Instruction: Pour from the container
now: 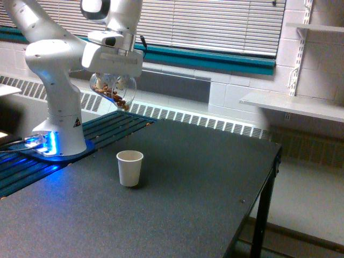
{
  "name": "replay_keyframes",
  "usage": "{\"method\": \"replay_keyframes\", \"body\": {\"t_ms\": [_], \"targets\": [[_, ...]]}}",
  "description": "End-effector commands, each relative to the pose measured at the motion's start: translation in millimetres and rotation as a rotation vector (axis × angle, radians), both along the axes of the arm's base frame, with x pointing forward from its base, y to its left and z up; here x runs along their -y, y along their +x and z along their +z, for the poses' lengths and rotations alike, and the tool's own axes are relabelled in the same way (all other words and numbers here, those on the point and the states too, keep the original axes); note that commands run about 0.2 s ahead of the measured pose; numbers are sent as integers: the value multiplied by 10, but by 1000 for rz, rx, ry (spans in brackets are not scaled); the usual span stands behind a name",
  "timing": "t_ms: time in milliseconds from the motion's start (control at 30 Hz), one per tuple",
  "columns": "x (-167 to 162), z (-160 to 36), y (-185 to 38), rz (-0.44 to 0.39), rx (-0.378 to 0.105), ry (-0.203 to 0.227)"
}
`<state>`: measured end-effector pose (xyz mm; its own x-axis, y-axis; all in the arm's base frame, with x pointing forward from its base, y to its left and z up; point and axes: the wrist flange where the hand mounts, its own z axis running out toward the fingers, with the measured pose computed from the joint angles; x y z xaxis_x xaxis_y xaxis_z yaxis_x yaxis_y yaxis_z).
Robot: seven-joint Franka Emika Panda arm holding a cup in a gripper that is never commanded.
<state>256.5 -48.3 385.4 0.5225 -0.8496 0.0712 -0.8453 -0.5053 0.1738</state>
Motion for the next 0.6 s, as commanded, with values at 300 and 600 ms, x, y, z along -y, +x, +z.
{"method": "replay_keyframes", "body": {"t_ms": [300, 600], "targets": [[28, -87, 4, 17, -18, 7], [36, -113, 8, 18, -23, 13]]}}
